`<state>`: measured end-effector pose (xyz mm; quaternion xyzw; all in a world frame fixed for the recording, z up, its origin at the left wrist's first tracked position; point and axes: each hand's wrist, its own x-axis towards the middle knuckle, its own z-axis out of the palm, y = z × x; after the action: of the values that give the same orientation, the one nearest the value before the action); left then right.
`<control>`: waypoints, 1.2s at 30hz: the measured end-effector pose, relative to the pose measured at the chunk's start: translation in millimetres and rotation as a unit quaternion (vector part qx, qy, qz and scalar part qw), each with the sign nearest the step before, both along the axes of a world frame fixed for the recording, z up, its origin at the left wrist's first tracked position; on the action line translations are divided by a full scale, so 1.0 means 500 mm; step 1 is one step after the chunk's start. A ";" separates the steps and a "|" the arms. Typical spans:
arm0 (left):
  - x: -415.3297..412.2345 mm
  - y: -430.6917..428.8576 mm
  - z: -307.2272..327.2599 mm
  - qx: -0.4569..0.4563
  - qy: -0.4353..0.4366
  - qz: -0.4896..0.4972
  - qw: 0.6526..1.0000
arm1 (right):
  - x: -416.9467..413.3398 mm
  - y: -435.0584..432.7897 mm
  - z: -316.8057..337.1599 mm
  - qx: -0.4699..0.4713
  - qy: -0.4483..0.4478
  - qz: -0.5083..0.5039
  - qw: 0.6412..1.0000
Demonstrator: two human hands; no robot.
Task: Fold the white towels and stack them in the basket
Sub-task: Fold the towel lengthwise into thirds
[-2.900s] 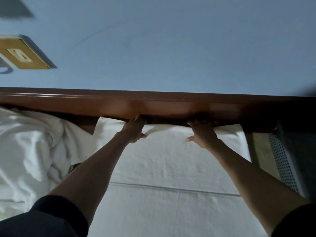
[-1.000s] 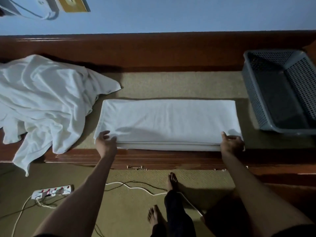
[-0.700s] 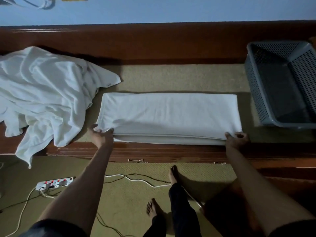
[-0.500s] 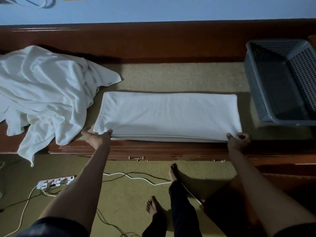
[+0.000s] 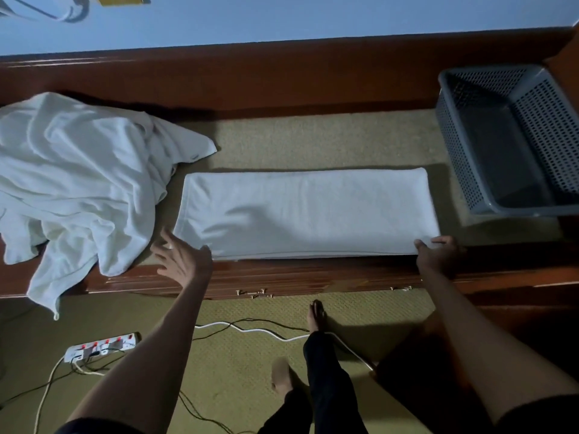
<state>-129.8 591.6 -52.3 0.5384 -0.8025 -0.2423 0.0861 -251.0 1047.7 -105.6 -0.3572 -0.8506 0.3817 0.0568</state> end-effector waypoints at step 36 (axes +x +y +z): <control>-0.460 0.431 -0.163 -0.106 -0.078 -0.585 0.800 | -0.302 0.014 -0.024 0.235 0.097 0.233 0.939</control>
<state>-359.9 806.9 -134.0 -0.0286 -0.9895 -0.1175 -0.0787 -402.0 1054.6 -117.7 -0.0867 -0.9658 0.2067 0.1305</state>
